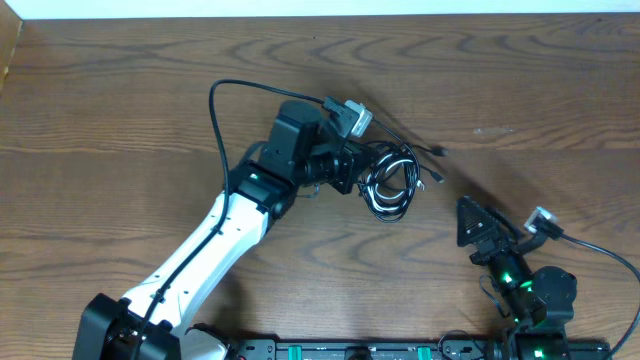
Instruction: Untangle cables
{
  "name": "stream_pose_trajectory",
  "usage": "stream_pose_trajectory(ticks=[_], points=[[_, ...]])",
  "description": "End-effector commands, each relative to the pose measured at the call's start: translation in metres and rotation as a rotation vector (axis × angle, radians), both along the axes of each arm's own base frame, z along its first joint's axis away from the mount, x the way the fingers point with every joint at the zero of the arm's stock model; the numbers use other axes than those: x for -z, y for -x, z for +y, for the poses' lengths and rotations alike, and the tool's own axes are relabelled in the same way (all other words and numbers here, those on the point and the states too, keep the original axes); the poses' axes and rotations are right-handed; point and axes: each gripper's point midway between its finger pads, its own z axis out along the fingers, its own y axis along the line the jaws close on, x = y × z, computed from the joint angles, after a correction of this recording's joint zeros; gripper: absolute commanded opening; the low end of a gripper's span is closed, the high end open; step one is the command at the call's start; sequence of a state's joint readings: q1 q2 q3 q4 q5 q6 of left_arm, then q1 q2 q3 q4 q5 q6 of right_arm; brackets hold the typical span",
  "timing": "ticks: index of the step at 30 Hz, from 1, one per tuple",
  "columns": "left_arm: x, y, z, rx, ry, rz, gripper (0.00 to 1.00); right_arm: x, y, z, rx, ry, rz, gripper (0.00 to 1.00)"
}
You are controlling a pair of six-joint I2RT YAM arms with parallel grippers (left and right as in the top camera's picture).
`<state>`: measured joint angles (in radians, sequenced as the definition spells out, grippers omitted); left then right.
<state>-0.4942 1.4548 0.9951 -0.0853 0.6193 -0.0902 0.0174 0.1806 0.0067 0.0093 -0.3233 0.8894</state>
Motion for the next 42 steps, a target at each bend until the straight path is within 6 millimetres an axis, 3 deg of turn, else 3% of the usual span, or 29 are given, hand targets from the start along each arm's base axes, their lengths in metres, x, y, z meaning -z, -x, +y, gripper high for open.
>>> stream_pose_trajectory(ticks=[1,7,13,16,18,20,26,32,36,42], points=[[-0.016,-0.001,0.004,0.053,0.039,-0.051,0.08,-0.003,0.009,0.026,-0.158,-0.043,0.003,0.99],[-0.024,0.0,0.009,0.092,0.096,-0.039,0.07,-0.013,0.01,0.032,-0.172,-0.239,0.053,0.99],[-0.031,0.004,0.012,0.134,0.145,-0.024,0.07,-0.043,-0.004,0.008,-0.024,-0.312,-0.063,0.99],[-0.044,0.011,0.012,0.208,0.215,-0.03,0.08,-0.057,-0.005,0.005,-0.019,-0.202,-0.169,0.99],[-0.054,0.014,0.015,0.254,0.263,-0.046,0.07,-0.069,0.0,0.014,-0.083,-0.048,-0.275,0.99],[-0.06,0.014,0.02,0.268,0.288,-0.053,0.08,-0.071,0.001,0.017,-0.105,-0.009,-0.284,0.99],[-0.06,0.003,0.036,0.208,0.306,-0.01,0.07,-0.073,-0.006,0.025,-0.164,0.087,-0.175,0.99],[-0.06,0.002,0.037,0.197,0.311,0.007,0.08,-0.074,-0.008,0.041,-0.299,0.147,0.007,0.99],[-0.062,0.0,0.037,0.181,0.323,0.028,0.07,-0.082,-0.005,0.06,-0.43,0.111,0.004,0.99],[-0.065,-0.001,0.037,0.167,0.338,0.049,0.08,-0.078,-0.004,0.064,-0.461,0.09,0.026,0.99]])
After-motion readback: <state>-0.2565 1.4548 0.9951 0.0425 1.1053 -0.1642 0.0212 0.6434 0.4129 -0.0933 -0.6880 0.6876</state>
